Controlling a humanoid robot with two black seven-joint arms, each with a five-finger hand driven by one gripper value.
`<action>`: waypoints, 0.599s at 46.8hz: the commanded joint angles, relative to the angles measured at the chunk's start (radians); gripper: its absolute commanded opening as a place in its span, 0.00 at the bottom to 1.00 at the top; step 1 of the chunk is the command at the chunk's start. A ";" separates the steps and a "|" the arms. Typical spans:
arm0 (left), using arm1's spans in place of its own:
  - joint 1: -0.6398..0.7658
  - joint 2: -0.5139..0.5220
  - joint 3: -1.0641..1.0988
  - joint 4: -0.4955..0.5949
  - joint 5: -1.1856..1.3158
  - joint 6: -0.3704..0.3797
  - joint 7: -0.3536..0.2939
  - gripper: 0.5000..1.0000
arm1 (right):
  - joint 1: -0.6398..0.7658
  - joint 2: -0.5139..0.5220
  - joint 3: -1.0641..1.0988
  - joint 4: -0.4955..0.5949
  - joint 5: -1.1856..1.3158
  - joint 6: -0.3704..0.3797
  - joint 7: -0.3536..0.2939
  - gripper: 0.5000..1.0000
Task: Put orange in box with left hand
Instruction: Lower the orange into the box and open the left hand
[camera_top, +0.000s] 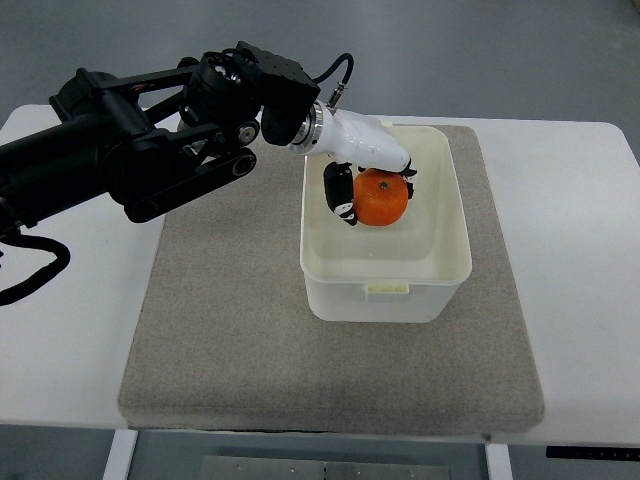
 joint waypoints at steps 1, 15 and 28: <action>0.006 -0.002 0.000 0.001 0.001 0.040 0.000 0.24 | 0.000 0.000 0.000 0.000 0.000 0.000 -0.001 0.85; 0.001 -0.007 -0.002 -0.001 -0.011 0.086 -0.002 0.98 | 0.000 0.000 0.000 0.000 0.000 0.000 0.000 0.85; 0.001 0.019 -0.031 -0.009 -0.091 0.087 -0.002 0.99 | 0.000 0.000 0.000 0.000 0.000 0.000 0.000 0.85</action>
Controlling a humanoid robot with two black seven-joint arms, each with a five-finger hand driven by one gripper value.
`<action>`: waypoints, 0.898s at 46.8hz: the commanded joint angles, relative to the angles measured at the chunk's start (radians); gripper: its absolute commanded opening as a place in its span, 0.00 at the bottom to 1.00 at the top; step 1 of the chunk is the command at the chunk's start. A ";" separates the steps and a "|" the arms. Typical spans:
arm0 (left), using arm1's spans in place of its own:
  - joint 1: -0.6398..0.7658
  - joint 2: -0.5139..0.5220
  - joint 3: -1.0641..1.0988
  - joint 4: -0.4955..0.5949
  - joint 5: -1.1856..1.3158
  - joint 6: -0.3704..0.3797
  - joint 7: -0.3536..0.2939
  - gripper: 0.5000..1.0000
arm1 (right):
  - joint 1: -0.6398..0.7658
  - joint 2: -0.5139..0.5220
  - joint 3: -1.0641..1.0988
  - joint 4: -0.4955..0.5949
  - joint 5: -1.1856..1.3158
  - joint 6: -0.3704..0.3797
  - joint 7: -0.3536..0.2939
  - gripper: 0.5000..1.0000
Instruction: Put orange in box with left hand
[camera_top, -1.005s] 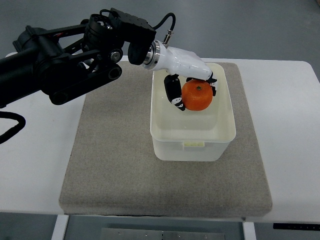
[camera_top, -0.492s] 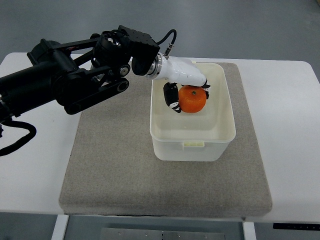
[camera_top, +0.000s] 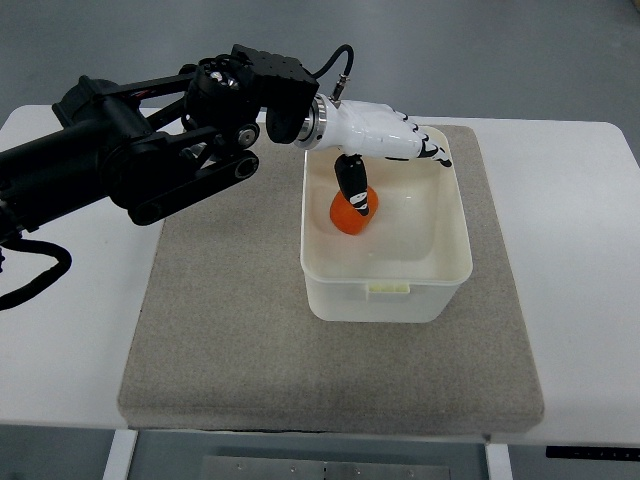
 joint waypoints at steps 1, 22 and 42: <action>-0.001 0.015 -0.014 0.001 -0.060 0.002 0.000 1.00 | 0.000 0.000 0.000 0.000 0.000 0.000 0.000 0.85; -0.011 0.086 -0.019 0.139 -0.532 0.146 0.000 0.99 | 0.000 0.000 0.000 0.000 0.000 0.000 0.000 0.85; 0.019 0.087 -0.012 0.481 -1.115 0.186 0.000 1.00 | 0.000 0.000 0.000 0.000 0.000 0.000 0.000 0.85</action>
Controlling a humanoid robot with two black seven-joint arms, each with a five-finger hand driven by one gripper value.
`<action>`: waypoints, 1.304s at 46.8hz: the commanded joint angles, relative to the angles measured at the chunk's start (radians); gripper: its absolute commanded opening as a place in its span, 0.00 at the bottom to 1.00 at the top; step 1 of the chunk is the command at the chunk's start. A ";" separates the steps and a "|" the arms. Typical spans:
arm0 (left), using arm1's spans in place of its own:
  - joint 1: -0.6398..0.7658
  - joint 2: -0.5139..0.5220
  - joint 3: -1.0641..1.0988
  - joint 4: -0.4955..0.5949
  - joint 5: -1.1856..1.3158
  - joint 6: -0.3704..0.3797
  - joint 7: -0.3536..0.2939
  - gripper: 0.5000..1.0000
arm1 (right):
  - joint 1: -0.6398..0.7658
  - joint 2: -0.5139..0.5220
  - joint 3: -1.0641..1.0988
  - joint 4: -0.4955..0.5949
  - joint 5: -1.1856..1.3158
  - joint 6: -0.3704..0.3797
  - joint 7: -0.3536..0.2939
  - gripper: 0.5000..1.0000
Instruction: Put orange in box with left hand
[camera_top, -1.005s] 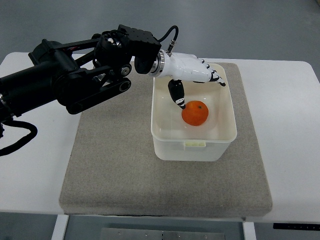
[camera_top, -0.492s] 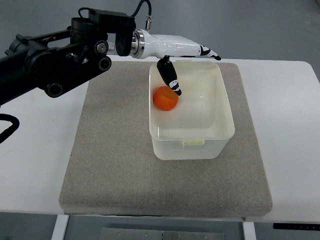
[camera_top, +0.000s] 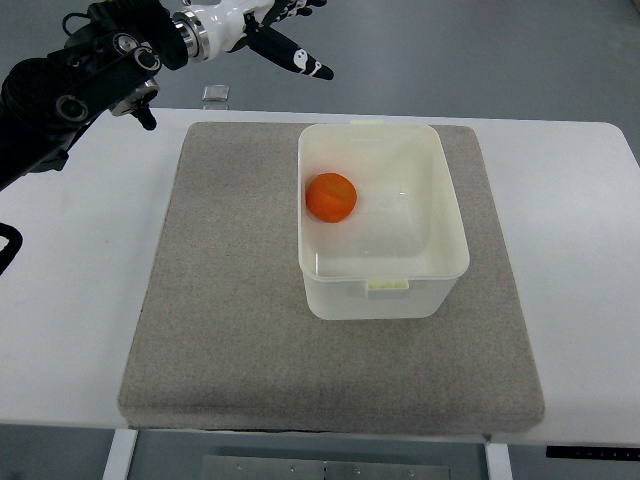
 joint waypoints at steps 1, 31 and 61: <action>0.017 0.000 0.002 0.071 -0.135 -0.012 0.000 1.00 | 0.000 0.000 0.000 0.000 0.000 0.000 0.001 0.85; 0.339 0.067 -0.295 0.140 -0.640 -0.256 0.101 1.00 | 0.000 0.000 0.000 0.000 0.000 0.000 -0.001 0.85; 0.397 0.052 -0.486 0.140 -0.750 -0.318 0.248 0.99 | 0.000 0.000 0.000 0.000 0.000 0.000 0.001 0.85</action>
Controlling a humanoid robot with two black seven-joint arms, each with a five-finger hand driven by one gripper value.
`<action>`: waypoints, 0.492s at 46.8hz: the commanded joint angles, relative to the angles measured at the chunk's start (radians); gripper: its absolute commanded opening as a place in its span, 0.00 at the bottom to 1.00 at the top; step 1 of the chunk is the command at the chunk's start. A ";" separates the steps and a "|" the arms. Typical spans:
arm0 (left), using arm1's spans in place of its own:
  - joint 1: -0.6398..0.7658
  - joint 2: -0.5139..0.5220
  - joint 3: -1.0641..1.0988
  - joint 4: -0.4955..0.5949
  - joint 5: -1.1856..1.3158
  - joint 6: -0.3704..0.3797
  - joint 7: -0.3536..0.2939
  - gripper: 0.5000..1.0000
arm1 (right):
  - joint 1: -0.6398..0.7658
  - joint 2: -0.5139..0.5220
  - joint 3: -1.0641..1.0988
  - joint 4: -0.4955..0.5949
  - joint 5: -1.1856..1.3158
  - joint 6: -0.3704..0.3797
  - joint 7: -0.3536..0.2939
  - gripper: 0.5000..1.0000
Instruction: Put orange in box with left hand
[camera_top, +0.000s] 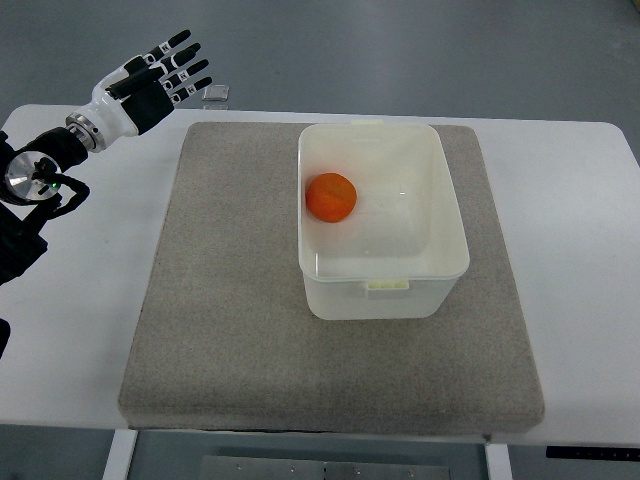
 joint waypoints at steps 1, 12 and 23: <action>0.001 -0.001 -0.001 -0.001 -0.001 0.002 -0.007 0.99 | 0.000 0.000 0.000 0.000 0.000 0.000 0.001 0.85; 0.004 -0.001 0.002 -0.008 0.002 -0.001 -0.021 1.00 | 0.000 0.000 0.000 0.000 0.000 0.000 0.001 0.85; 0.006 -0.001 0.001 -0.007 0.001 -0.004 -0.021 0.99 | 0.000 0.000 0.000 0.000 0.000 0.000 0.001 0.85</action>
